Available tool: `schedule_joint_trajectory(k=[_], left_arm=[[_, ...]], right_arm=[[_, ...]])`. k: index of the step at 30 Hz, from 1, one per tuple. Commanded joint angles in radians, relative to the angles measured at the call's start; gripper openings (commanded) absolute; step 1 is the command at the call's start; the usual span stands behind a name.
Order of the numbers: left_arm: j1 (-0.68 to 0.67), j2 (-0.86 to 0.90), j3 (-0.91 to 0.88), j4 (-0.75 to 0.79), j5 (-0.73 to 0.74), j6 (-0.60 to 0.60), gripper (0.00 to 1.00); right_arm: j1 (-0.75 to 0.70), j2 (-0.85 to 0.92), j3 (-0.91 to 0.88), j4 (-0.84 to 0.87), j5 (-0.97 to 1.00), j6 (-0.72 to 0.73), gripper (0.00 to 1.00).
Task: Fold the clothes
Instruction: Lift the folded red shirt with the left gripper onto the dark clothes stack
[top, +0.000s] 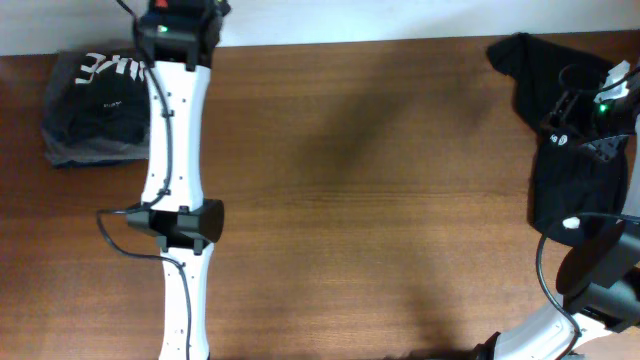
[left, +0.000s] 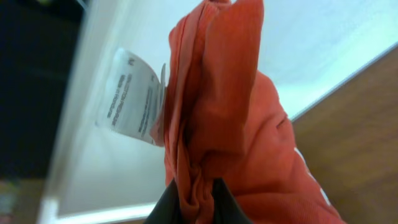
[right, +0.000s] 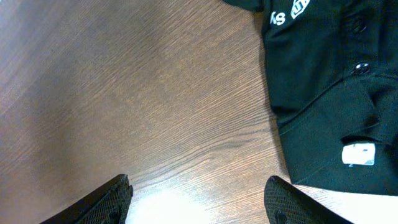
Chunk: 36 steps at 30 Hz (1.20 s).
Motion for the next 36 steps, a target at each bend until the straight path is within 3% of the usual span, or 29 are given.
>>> schedule_joint_trajectory(k=[1,6,12,21,26,36], left_arm=[[0.065,-0.047,0.025,0.047,0.118,0.263,0.0],[0.171,-0.047,0.023,0.048,0.245,0.419,0.0],[0.364,-0.047,0.013,0.076,0.63,0.474,0.0],[0.566,-0.045,-0.059,0.111,0.941,0.585,0.0],[0.593,-0.043,-0.13,0.145,0.988,0.659,0.0],[0.589,-0.043,-0.276,0.37,1.004,0.734,0.0]], right_arm=[[0.02,-0.006,0.01,-0.013,-0.005,0.0,0.73],[0.035,-0.006,0.01,-0.025,0.005,0.0,0.73],[0.047,-0.006,0.01,-0.033,0.005,0.0,0.73],[0.07,-0.006,0.01,-0.056,0.005,-0.003,0.73],[0.082,-0.006,0.01,-0.072,0.005,-0.003,0.73],[0.094,-0.006,0.01,-0.14,0.004,-0.003,0.72]])
